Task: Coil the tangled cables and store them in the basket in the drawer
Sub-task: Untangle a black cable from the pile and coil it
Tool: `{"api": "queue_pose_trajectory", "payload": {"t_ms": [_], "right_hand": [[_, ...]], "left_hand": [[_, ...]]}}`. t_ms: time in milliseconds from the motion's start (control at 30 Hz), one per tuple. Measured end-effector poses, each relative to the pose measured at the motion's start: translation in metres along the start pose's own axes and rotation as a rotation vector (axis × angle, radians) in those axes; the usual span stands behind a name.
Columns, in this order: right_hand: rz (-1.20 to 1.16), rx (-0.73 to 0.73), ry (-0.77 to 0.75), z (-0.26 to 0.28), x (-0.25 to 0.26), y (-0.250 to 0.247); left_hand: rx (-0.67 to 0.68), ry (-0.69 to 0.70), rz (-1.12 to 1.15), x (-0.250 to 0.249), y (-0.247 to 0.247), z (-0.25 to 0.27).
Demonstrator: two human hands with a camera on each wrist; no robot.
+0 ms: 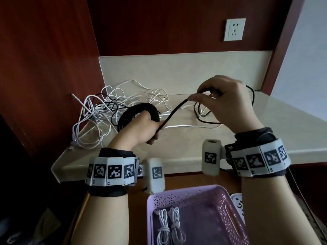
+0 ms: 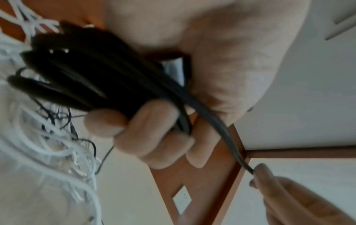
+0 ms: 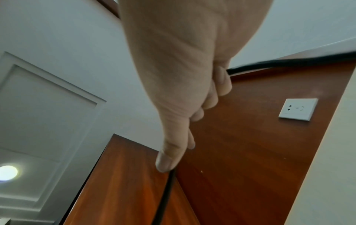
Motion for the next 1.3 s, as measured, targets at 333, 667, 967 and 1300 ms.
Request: {"api": "queue_pose_trajectory", "payload": {"t_ms": [333,667,967,1300], "right_hand": [[0.007,-0.064,0.054,0.001,-0.022,0.003],[-0.13,0.205,0.048,0.004,-0.029,0.04],[-0.079,0.598,0.101,0.01,-0.036,0.071],[-0.046,0.233,0.075,0.003,-0.034,0.053]], "left_hand": [[0.651,0.279,0.304,-0.024,0.011,0.033],[1.02,0.579,1.334,-0.034,-0.011,0.034],[-0.015,0.776,1.537,-0.047,-0.026,0.043],[-0.643,0.773,1.186,-0.035,-0.035,0.038]]}}
Point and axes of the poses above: each hand's wrist, its own z-axis away from the middle knuckle, its own y-axis out of the palm, x = y × z, the point moved 2 cm from there along -z, towards the middle knuckle, and after that the axes turned 8 degrees about x, right-handed, at the moved point
